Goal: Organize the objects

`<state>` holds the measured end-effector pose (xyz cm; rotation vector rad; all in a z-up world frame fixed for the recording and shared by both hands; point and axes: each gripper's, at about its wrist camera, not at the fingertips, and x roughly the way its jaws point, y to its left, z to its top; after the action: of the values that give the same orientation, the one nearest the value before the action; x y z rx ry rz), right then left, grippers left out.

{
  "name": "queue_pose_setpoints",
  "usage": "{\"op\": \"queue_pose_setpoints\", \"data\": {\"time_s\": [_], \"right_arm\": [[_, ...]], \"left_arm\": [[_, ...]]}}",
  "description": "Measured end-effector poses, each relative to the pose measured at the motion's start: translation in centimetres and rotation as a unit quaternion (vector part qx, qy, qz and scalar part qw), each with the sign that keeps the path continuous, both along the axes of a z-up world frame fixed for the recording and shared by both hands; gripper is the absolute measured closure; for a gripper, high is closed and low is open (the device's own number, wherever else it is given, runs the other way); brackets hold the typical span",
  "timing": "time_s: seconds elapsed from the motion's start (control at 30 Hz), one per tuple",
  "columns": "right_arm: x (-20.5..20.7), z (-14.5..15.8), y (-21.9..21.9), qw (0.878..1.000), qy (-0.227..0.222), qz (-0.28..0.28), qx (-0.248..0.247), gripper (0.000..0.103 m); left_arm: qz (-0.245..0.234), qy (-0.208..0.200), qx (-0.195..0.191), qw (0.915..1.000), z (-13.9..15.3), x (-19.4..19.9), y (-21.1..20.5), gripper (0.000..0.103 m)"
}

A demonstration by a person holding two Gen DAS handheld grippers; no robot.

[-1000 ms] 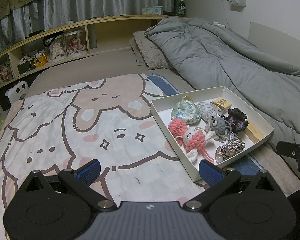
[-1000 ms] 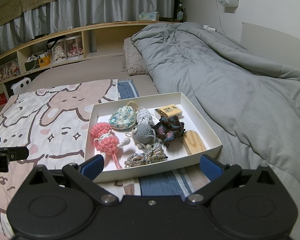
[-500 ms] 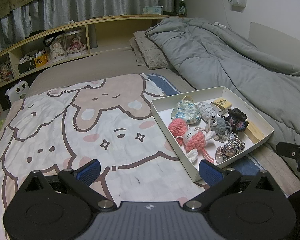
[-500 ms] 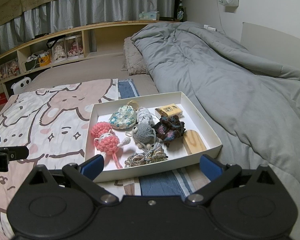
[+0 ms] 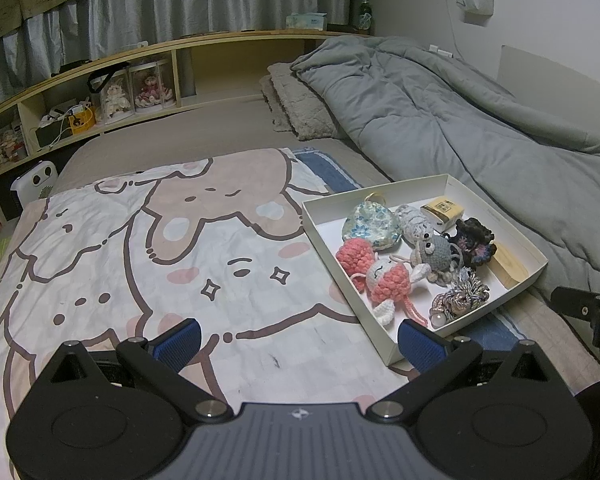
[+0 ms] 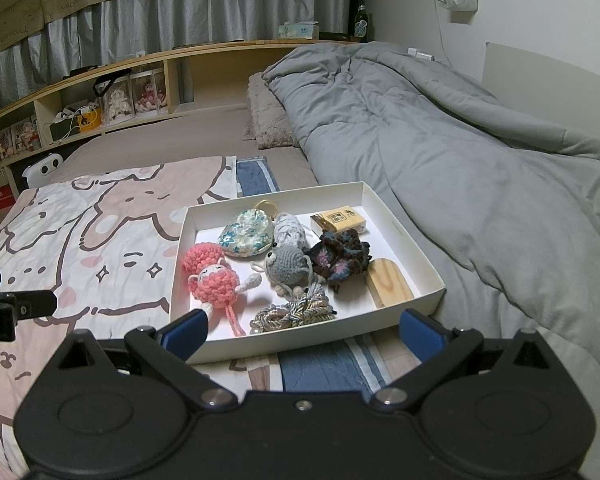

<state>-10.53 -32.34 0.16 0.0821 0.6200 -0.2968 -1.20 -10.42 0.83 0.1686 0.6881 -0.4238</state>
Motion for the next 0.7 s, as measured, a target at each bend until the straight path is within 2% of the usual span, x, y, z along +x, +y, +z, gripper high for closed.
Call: {"op": "queue_pose_setpoints", "data": {"time_s": [0.7], "right_arm": [[0.03, -0.03, -0.01, 1.0, 0.001, 0.0, 0.0, 0.0]], "left_arm": [[0.004, 0.008, -0.005, 0.9999, 0.1, 0.04, 0.02, 0.0]]}}
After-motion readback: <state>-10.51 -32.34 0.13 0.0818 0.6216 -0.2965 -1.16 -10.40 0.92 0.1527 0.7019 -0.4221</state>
